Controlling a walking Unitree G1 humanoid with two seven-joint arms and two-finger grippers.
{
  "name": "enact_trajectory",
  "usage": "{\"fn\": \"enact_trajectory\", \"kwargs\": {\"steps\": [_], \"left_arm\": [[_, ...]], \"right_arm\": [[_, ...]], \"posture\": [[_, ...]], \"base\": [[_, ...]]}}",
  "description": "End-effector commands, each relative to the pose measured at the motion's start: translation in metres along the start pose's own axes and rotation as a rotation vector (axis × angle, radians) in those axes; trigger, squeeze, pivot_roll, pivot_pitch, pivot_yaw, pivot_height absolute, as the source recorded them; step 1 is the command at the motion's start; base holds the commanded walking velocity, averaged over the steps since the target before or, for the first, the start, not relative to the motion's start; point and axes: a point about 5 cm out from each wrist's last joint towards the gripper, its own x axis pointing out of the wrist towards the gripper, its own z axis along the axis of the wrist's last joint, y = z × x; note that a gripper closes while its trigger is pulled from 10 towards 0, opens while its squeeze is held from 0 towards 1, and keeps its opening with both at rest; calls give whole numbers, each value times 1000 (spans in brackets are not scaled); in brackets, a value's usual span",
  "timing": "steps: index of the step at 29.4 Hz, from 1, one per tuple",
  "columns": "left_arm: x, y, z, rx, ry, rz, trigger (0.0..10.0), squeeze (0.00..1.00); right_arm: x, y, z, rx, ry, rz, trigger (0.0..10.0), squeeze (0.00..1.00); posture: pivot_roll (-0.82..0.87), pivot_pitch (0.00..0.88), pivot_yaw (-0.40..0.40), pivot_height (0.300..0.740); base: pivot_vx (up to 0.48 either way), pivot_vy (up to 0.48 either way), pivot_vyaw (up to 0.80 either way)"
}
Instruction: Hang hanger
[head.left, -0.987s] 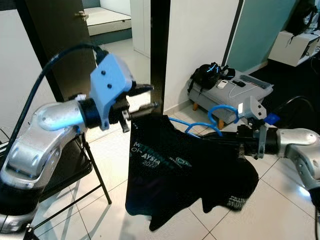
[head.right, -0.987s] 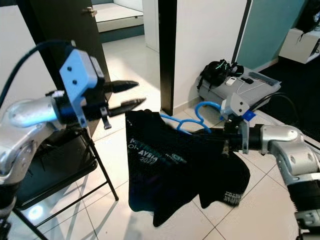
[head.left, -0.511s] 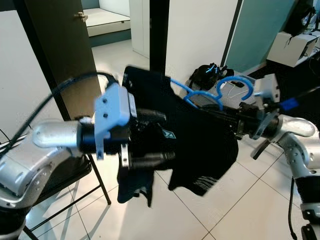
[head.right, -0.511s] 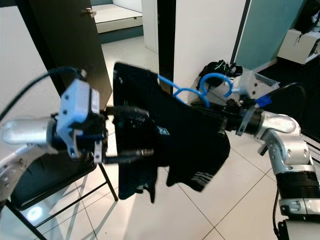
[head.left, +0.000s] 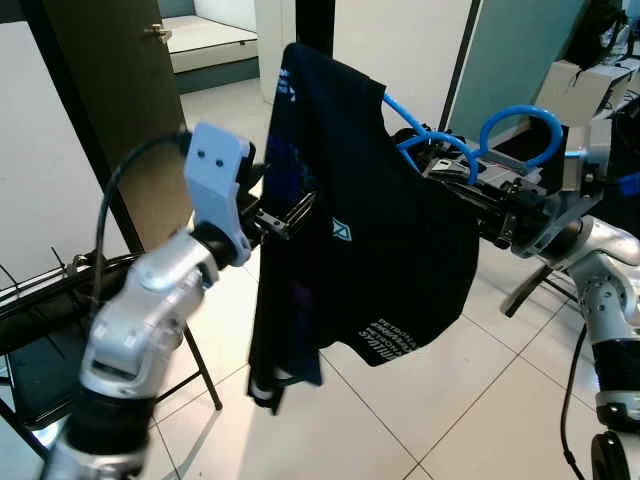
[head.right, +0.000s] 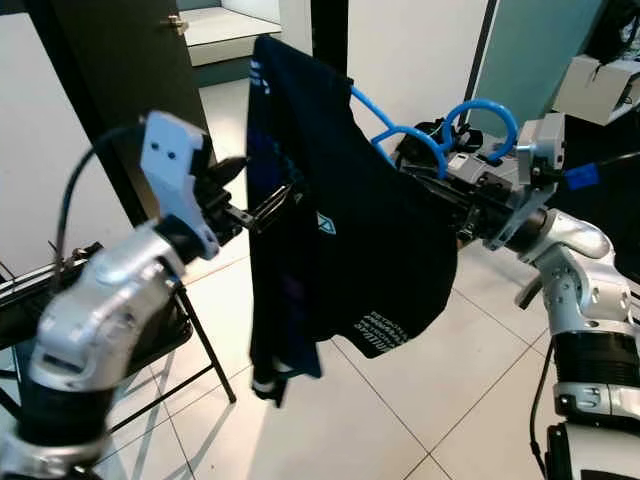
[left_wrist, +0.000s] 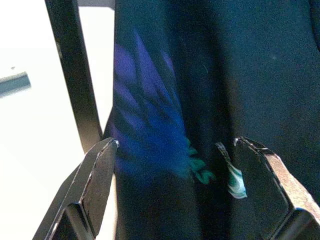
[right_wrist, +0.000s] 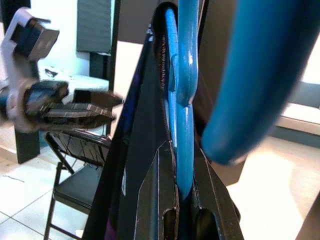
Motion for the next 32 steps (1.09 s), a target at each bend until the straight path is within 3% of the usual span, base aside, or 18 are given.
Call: {"fn": "enact_trajectory", "kwargs": {"steps": [1,4,9,11,15,23,32], "left_arm": [[-1,-3,-6,-9,26,30,10000,0],[-2,-18,-12,-76,24,52,10000,0],[-3,-23,-13,-89,19,61,10000,0],[-4,-22,-9,-17,-14,137,10000,0],[-5,-23,-6,-8,-41,163,10000,0],[-2,-37,-7,-43,-54,123,10000,0],[5,-41,-10,-64,-41,103,10000,0]], "right_arm": [[4,-1,2,-1,-10,-15,10000,0],[13,3,-3,29,-8,-31,10000,0],[19,6,-7,42,-1,-37,10000,0],[31,15,-17,79,16,-68,10000,0],[35,18,-20,94,18,-82,10000,0],[46,31,-15,139,-22,-20,10000,0],[48,40,-11,159,-42,19,10000,0]], "posture": [[2,19,-5,740],[-2,19,-5,740],[-1,21,-7,740],[-1,29,-15,740],[-2,33,-22,740],[-10,37,-28,740],[-13,37,-27,740]], "base": [[0,0,0],[0,0,0],[0,0,0],[0,0,0],[0,0,0],[0,0,0],[0,0,0]]}}
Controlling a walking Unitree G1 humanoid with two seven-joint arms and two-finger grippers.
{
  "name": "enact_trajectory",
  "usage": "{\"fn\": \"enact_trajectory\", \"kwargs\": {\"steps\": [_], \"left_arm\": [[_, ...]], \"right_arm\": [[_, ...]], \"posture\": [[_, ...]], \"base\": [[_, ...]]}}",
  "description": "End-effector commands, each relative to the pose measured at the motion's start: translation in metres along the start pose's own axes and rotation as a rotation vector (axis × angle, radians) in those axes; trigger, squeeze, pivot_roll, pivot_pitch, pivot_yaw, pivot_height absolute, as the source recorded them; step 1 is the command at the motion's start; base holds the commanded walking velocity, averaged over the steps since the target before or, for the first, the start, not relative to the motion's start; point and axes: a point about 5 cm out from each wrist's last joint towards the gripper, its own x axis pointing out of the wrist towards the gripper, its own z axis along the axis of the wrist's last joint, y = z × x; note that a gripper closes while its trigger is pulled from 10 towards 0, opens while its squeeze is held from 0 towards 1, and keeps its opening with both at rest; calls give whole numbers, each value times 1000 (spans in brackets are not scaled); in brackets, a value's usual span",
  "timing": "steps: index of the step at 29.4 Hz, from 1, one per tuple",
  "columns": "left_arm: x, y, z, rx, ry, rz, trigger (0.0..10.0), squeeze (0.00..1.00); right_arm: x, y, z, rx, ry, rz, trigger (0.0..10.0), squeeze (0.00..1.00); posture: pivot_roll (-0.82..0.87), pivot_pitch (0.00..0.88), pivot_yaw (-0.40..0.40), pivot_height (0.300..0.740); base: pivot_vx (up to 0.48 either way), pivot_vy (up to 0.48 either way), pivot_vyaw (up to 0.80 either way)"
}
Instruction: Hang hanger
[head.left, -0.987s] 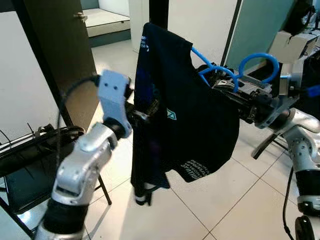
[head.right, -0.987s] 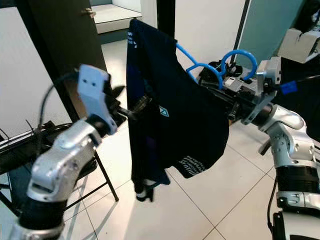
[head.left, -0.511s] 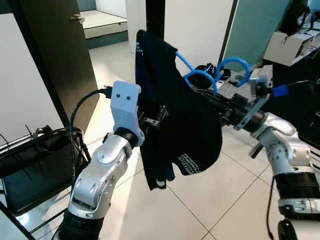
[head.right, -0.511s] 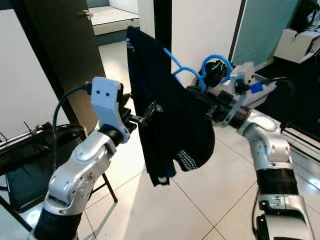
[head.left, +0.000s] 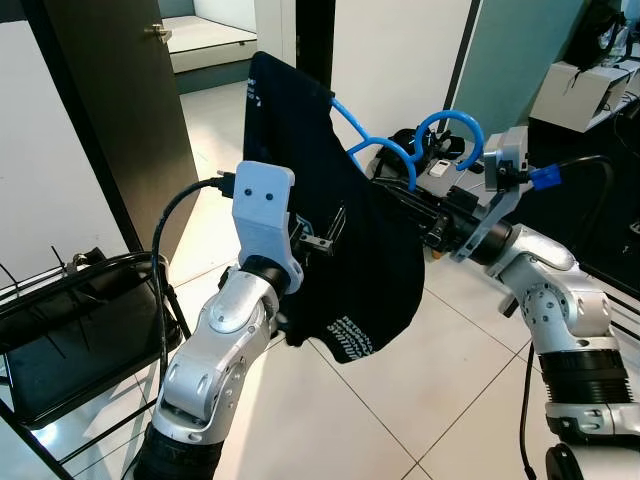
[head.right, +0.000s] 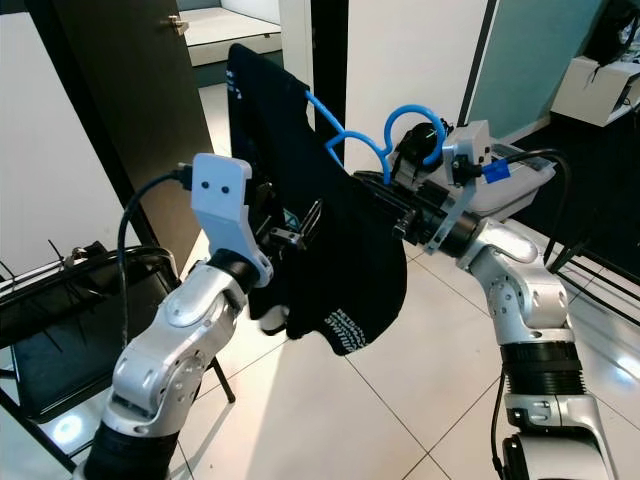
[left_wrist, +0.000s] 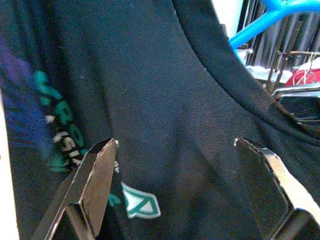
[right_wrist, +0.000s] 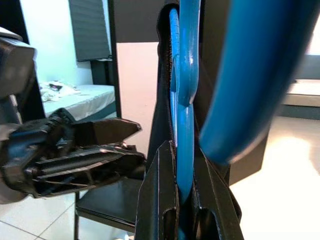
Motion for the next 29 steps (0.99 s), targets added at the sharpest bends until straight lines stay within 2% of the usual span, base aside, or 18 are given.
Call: {"fn": "enact_trajectory", "kwargs": {"steps": [1,3,13,14,15,16,29], "left_arm": [[3,-3,0,-7,-6,-8,10000,0],[6,1,0,16,-8,17,10000,0],[7,11,0,36,-10,60,10000,0],[7,12,0,32,-11,66,3137,0],[7,12,0,32,-11,66,3137,0],[7,12,1,26,-20,61,0,0],[7,12,3,11,-36,63,0,0]], "right_arm": [[3,6,7,-1,-39,35,10000,0],[4,11,8,7,-46,54,10000,0],[3,16,10,20,-57,80,10000,0],[3,18,12,24,-63,96,10000,0],[3,18,12,24,-63,96,10000,0],[3,19,13,27,-69,105,10000,0],[1,17,17,28,-81,84,10000,0]], "posture": [[-13,37,-27,740],[-17,36,-23,740],[-16,35,-23,740],[-16,35,-23,740],[-16,35,-23,740],[-16,35,-23,740],[-14,34,-24,740]], "base": [[0,0,0],[0,0,0],[0,0,0],[0,0,0],[0,0,0],[0,0,0],[0,0,0]]}}
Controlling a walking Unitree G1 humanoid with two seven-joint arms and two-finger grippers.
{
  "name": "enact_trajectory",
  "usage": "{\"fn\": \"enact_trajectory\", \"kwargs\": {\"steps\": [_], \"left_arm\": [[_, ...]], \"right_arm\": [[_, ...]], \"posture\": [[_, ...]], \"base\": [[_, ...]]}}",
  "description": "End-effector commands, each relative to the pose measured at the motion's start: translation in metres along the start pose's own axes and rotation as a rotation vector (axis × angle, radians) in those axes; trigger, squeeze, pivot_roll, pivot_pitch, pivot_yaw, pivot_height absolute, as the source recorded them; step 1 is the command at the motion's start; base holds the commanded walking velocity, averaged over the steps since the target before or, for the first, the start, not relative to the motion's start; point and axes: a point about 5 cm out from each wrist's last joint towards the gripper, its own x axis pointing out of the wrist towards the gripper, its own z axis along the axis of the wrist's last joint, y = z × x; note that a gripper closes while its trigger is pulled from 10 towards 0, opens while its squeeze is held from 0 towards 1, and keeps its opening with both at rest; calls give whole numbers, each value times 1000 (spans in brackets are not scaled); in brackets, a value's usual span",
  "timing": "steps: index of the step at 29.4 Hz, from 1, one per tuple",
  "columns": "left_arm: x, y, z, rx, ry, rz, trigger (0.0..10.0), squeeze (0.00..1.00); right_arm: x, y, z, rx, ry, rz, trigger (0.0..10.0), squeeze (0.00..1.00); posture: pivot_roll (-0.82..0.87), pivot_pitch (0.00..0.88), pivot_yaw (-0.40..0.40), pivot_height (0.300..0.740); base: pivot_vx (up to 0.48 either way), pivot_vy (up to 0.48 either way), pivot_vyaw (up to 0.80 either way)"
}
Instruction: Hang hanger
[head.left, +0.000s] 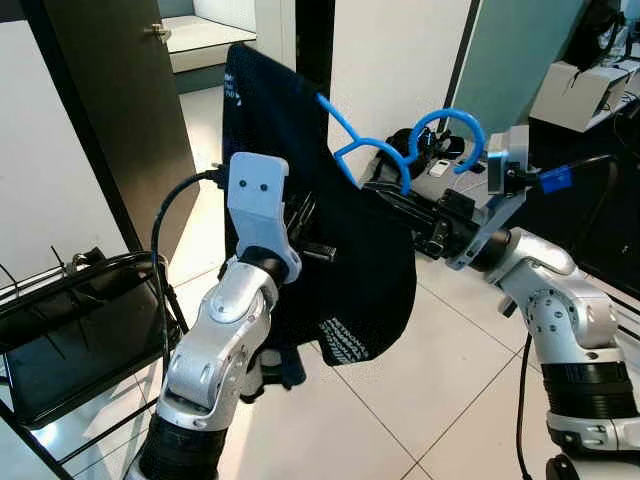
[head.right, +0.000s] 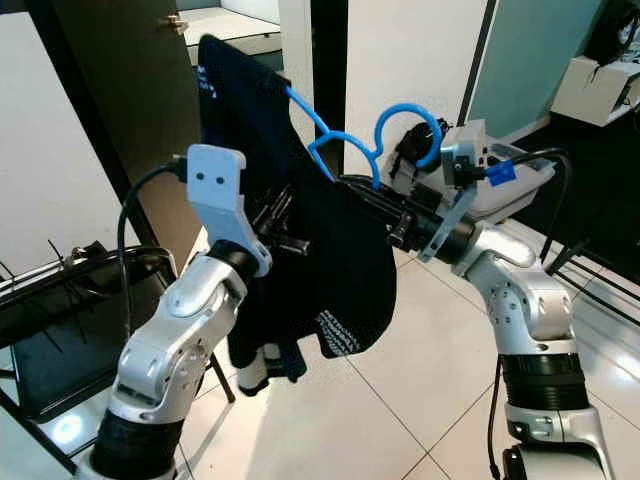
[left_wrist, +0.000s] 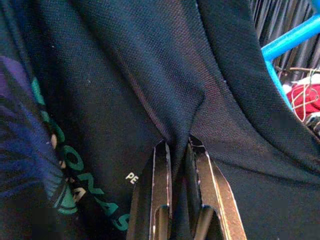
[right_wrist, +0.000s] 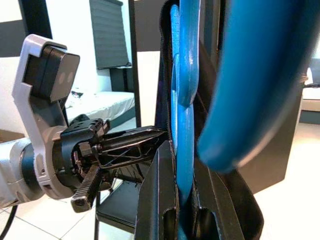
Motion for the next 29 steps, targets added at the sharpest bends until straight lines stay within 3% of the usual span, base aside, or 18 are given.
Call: {"fn": "enact_trajectory", "kwargs": {"steps": [1,9,13,16,18,19,22,24,27,29], "left_arm": [[0,5,-3,10,15,35,0,0],[-2,1,0,9,-1,0,0,0],[-8,-9,0,10,-3,-95,0,0],[-15,-20,-1,6,3,-191,0,0],[-15,-20,-1,6,3,-191,0,0],[-23,-33,-4,20,23,-311,0,0],[-28,-40,-6,49,37,-373,0,0],[-28,-41,-7,56,40,-377,0,0],[-25,-38,-9,85,43,-365,0,0],[-25,-38,-9,85,43,-365,0,0]], "right_arm": [[0,1,9,-13,-49,0,10000,0],[3,-11,3,-21,-20,-118,10000,0],[8,-22,-7,-8,24,-231,10000,0],[12,-23,-15,17,45,-260,10000,0],[12,-23,-15,17,45,-260,10000,0],[18,-16,-24,63,79,-225,10000,0],[22,-5,-32,100,124,-147,10000,0],[22,3,-38,134,156,-85,10000,0],[16,29,-50,181,257,113,10000,0],[16,29,-50,181,257,113,10000,0]], "posture": [[-14,34,-24,740],[-7,33,-28,740],[-1,32,-34,740],[7,28,-42,740],[7,28,-42,740],[13,22,-48,740],[15,20,-50,740],[16,19,-51,740],[14,13,-53,740],[14,13,-53,740]], "base": [[0,0,0],[0,0,0],[0,0,0],[0,0,0],[0,0,0],[0,0,0],[0,0,0],[0,0,0],[0,0,0],[0,0,0]]}}
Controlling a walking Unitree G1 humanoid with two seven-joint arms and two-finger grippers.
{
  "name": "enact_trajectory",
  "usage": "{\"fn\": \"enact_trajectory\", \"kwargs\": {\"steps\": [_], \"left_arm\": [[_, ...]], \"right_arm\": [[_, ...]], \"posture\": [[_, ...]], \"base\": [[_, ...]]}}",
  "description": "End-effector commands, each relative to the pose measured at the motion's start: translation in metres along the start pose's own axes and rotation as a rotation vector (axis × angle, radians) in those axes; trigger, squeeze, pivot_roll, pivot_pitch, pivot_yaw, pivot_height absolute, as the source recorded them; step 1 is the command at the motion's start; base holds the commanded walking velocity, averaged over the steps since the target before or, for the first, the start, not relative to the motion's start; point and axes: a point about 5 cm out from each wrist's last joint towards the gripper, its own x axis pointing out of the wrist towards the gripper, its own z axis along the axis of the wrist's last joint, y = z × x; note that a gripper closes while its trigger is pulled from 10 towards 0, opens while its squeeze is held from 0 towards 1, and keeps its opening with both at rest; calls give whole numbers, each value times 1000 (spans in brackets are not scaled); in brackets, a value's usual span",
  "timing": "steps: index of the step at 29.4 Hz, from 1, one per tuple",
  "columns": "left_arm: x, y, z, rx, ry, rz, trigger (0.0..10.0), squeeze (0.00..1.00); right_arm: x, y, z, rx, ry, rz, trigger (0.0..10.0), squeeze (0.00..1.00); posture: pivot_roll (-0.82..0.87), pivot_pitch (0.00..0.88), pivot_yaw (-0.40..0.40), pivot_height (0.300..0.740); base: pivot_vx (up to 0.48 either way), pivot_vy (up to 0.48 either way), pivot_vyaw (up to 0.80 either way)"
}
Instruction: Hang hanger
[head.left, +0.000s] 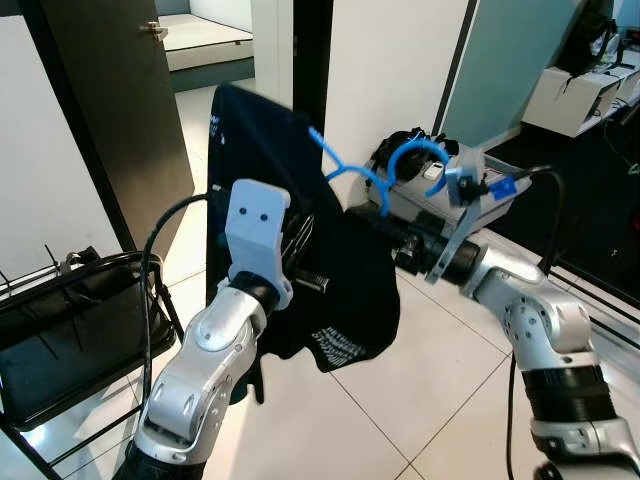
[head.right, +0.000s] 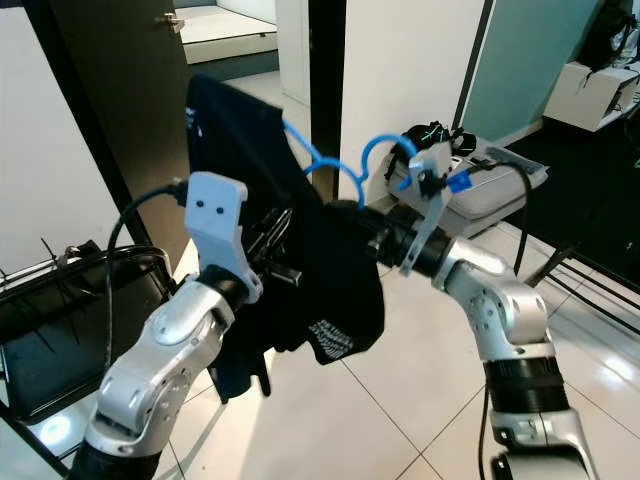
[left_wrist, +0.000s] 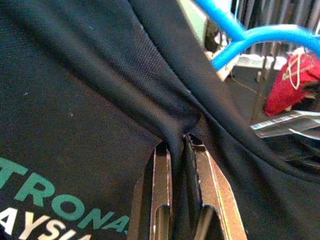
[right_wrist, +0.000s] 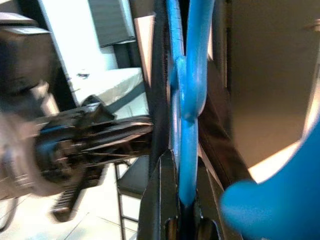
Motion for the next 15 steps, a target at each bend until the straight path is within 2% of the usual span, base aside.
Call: {"fn": "enact_trajectory", "kwargs": {"steps": [1,2,4,5,6,8,9,10,11,12,13,14,15], "left_arm": [[3,-28,9,27,-45,-175,0,0],[3,-26,8,37,-39,-170,0,0],[3,-26,8,37,-39,-170,0,0],[3,-24,7,47,-30,-160,0,0],[3,-24,7,47,-30,-160,0,0],[2,-16,2,70,3,-119,0,0],[2,-16,2,70,3,-119,0,0],[1,-11,0,83,22,-92,3647,0],[1,-6,-2,90,40,-62,4078,0],[1,0,-4,100,56,-35,5686,0],[1,0,-4,100,56,-35,5686,0],[1,6,-6,107,69,-6,10000,0],[1,6,-6,107,69,-6,10000,0]], "right_arm": [[12,18,-17,34,107,135,10000,0],[6,20,-21,21,151,168,10000,0],[6,20,-21,21,151,168,10000,0],[-2,21,-24,-1,199,195,10000,0],[-2,21,-24,-1,199,195,10000,0],[-20,16,-24,-28,271,200,10000,0],[-20,16,-24,-28,271,200,10000,0],[-26,11,-22,-45,288,172,10000,0],[-31,4,-19,-63,290,125,10000,0],[-34,-2,-15,-78,285,84,10000,0],[-34,-2,-15,-78,285,84,10000,0],[-36,-6,-12,-88,271,50,10000,0],[-36,-6,-12,-88,271,50,10000,0]], "posture": [[11,11,-52,740],[8,12,-51,740],[8,12,-51,740],[6,16,-49,740],[6,16,-49,740],[4,23,-49,740],[4,23,-49,740],[3,24,-48,740],[-1,27,-46,740],[-1,27,-46,740],[-1,27,-46,740],[-1,27,-46,740],[-1,27,-46,740]], "base": [[0,0,0],[0,0,0],[0,0,0],[0,0,0],[0,0,0],[0,0,0],[0,0,0],[0,0,0],[0,0,0],[0,0,0],[0,0,0],[0,0,0],[0,0,0]]}}
